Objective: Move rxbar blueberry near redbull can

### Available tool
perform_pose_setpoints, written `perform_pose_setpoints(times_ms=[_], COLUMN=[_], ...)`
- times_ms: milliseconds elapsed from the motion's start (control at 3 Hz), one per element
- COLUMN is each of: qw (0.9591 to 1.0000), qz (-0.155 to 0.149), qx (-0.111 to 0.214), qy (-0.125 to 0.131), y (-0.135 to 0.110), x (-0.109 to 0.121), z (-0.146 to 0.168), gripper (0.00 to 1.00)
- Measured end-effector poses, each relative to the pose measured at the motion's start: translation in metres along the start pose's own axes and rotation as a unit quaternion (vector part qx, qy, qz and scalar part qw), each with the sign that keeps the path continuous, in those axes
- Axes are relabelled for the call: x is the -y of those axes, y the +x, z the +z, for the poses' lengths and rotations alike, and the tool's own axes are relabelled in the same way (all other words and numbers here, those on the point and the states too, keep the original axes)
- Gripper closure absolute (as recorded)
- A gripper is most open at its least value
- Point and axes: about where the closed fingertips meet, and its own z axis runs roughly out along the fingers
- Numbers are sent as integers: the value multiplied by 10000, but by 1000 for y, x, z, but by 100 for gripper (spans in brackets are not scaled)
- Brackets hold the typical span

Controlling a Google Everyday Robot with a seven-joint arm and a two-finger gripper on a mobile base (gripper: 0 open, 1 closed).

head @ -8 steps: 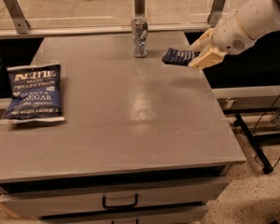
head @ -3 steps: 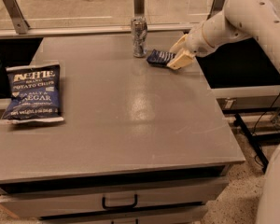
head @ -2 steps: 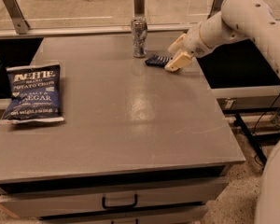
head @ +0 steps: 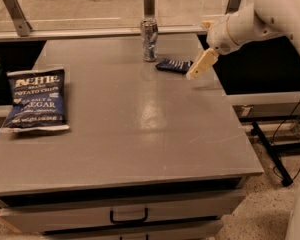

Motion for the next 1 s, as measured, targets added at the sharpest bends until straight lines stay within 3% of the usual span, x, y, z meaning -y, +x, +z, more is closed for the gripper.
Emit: perform_pose_setpoints(times_ms=[333,667,1000], qw=[9998,9982,9974], qz=[-118,-413,-489], qx=[170,240,212], qy=[29,364,486], y=[-19,-57,-68], x=[-11,-31,-31], z=[-69,-164,-181], gripper=[0,0,0])
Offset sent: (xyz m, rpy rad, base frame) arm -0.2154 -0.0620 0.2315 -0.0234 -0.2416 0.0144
